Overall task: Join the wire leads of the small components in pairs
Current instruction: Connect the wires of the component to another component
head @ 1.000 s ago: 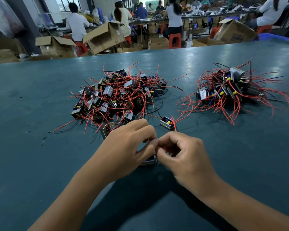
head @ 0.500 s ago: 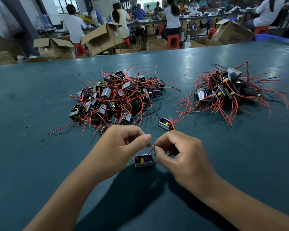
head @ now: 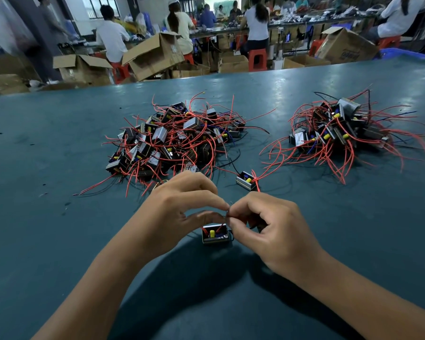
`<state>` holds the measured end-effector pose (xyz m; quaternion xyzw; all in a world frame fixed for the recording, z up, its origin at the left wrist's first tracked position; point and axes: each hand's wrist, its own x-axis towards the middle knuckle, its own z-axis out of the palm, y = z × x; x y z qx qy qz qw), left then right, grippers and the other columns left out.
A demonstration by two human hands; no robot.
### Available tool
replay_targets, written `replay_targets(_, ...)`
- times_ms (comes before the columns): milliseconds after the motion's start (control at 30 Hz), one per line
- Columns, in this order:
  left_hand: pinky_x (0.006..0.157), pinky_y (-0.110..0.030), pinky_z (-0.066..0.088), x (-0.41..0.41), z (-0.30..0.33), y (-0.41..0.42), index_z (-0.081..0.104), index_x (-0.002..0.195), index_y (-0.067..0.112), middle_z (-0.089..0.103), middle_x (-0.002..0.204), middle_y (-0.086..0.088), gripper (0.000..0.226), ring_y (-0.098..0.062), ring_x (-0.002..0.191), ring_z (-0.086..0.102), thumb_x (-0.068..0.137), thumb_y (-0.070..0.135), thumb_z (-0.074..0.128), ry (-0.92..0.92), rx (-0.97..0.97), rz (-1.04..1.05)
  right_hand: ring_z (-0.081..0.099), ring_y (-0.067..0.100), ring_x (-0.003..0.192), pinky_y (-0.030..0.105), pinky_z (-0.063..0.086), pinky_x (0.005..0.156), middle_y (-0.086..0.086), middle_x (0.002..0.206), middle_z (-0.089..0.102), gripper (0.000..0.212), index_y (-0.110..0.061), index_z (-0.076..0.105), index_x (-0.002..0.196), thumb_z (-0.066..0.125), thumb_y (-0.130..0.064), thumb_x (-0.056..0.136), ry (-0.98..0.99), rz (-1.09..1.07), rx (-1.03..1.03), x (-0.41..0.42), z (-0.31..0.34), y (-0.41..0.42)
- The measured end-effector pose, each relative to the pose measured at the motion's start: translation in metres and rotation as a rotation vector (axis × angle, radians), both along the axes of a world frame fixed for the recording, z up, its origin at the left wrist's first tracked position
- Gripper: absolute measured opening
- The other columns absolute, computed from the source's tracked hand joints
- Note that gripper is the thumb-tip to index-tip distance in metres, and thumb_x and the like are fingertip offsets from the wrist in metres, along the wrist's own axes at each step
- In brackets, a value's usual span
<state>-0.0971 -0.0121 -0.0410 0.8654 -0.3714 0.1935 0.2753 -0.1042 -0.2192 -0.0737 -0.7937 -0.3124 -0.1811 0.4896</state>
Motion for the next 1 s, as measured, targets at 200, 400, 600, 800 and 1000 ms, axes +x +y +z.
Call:
replay_targets(200,0.07,-0.035,0.048,0.001,0.001,-0.001,0.077,0.09,0.019,0.059,0.091,0.006,0.012,-0.015,0.084,0.058,0.09,0.03,0.072,-0.019,0.024,-0.012,0.056,0.003,0.068,0.009,0.041,0.066,-0.01,0.073,0.062,0.007,-0.012,0.068,0.08,0.072,-0.006,0.082,0.002,0.006,-0.009,0.0,0.0,-0.001)
replay_targets(400,0.067,-0.019,0.04,-0.003,0.0,-0.006,0.068,0.086,0.02,0.056,0.085,0.012,0.014,-0.007,0.076,0.054,0.095,0.031,0.063,0.181,-0.014,0.042,0.059,0.007,0.07,0.018,0.046,0.065,-0.007,0.074,0.062,0.005,-0.013,0.07,0.084,0.069,-0.008,0.083,-0.034,-0.015,-0.012,0.0,-0.002,0.001)
replay_targets(600,0.055,-0.025,0.033,-0.007,-0.001,-0.011,0.072,0.076,0.018,0.056,0.063,0.002,0.024,-0.009,0.06,0.042,0.087,0.039,0.069,0.625,-0.325,0.082,0.058,0.004,0.068,0.011,0.042,0.064,-0.011,0.072,0.062,0.006,-0.014,0.068,0.081,0.07,-0.008,0.082,0.004,-0.039,0.004,-0.001,-0.002,0.002)
replay_targets(800,0.062,-0.04,0.045,-0.008,0.001,-0.001,0.078,0.092,0.028,0.066,0.082,0.002,0.011,-0.022,0.069,0.058,0.089,0.035,0.07,0.468,-0.215,0.064,0.055,0.003,0.058,0.008,0.037,0.056,-0.017,0.064,0.061,0.013,-0.019,0.068,0.076,0.073,-0.01,0.084,0.165,-0.07,0.089,0.002,-0.002,0.001)
replay_targets(1000,0.066,-0.015,0.04,-0.003,0.0,0.006,0.08,0.097,0.017,0.063,0.087,0.007,0.017,-0.011,0.072,0.058,0.086,0.008,0.072,0.217,-0.118,-0.033,0.054,0.002,0.055,0.007,0.035,0.055,-0.02,0.062,0.059,0.016,-0.02,0.068,0.075,0.074,-0.008,0.084,0.206,-0.045,0.095,0.002,0.0,0.0)
